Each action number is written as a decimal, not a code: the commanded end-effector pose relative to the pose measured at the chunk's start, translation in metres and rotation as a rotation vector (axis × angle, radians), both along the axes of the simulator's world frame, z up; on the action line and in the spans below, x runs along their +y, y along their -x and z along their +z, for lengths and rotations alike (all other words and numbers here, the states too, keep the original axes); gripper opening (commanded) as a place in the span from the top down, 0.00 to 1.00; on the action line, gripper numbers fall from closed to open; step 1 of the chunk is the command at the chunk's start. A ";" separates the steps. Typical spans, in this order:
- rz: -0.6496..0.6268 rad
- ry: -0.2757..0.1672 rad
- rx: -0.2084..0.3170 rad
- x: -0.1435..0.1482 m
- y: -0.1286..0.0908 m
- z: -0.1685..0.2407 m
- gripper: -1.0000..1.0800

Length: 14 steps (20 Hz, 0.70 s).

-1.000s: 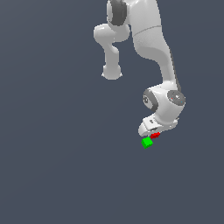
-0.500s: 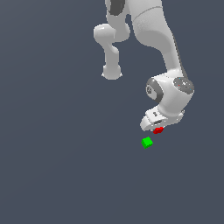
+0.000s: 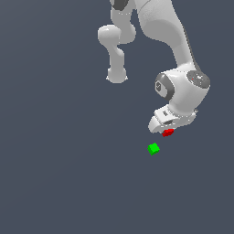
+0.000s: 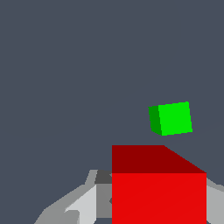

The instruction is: Stack the red cube on top of the green cube.

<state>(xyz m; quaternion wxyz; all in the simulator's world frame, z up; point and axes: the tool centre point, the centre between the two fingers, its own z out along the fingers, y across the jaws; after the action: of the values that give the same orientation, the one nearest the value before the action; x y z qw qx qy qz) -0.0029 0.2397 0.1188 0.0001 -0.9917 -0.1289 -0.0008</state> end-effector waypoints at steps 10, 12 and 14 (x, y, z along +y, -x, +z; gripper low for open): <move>0.000 0.001 0.001 -0.020 -0.019 -0.023 1.00; 0.000 0.001 0.001 -0.029 -0.027 -0.032 1.00; 0.000 0.001 0.001 -0.036 -0.035 -0.040 1.00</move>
<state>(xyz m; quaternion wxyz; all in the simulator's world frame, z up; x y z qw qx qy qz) 0.0260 0.2095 0.0849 -0.0002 -0.9917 -0.1289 0.0000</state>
